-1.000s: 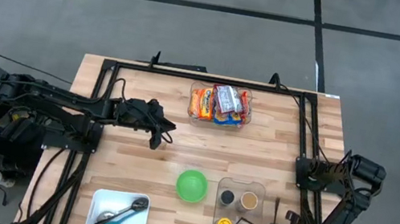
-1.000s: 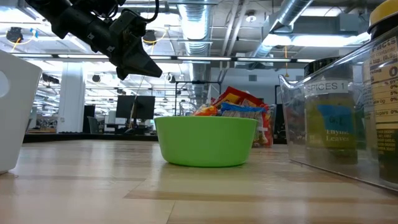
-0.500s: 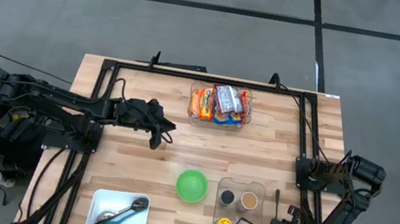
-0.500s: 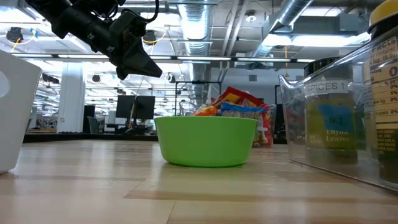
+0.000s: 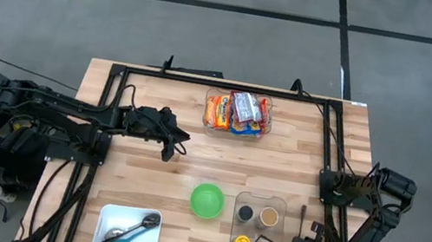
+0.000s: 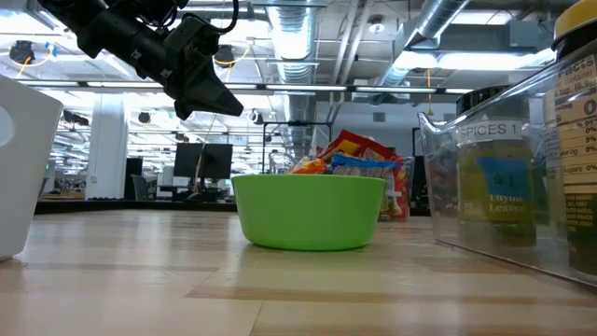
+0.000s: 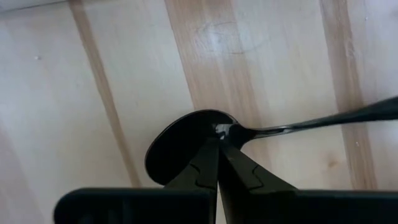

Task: Pick & Place Food Item
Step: Put the black spoon into the white bin

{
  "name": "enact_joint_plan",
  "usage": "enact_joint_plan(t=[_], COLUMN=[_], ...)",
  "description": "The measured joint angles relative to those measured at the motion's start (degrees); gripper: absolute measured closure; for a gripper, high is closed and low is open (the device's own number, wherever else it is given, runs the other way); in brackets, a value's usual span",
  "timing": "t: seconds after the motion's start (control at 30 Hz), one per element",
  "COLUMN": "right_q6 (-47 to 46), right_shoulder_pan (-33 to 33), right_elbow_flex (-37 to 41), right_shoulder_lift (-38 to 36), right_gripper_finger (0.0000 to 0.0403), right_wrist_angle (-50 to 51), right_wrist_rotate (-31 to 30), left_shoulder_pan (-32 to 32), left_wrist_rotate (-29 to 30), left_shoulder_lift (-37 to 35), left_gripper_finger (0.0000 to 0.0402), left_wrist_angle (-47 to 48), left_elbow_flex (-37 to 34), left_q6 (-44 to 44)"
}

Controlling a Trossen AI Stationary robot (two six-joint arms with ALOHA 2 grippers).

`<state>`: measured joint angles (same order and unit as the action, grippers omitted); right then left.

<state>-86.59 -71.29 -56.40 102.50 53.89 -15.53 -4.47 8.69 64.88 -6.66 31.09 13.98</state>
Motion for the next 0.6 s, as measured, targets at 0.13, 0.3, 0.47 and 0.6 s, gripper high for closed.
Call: enact_joint_plan(t=[0.13,0.3,0.47,0.6], right_q6=[0.0,-0.02,0.0,-0.01], right_shoulder_pan=[0.0,0.02,0.02,0.04], right_elbow_flex=[0.0,-0.06,-2.22,-5.25], right_shoulder_lift=[-0.02,-0.02,-0.02,-0.02], right_gripper_finger=[0.0403,0.0403,0.0403,0.0403], right_wrist_angle=[0.29,0.29,2.94,6.51], right_wrist_rotate=[0.0,0.0,0.02,0.01], left_shoulder_pan=[0.02,0.02,0.0,0.0], left_wrist_rotate=[-0.02,-0.01,0.0,-0.01], left_shoulder_lift=[0.0,0.0,0.0,0.0], left_gripper_finger=[0.0367,0.0367,0.0367,0.0367], left_wrist_angle=[0.0,0.0,0.0,0.0], left_elbow_flex=[0.0,0.0,0.0,0.0], left_q6=[0.02,0.01,0.02,0.02])
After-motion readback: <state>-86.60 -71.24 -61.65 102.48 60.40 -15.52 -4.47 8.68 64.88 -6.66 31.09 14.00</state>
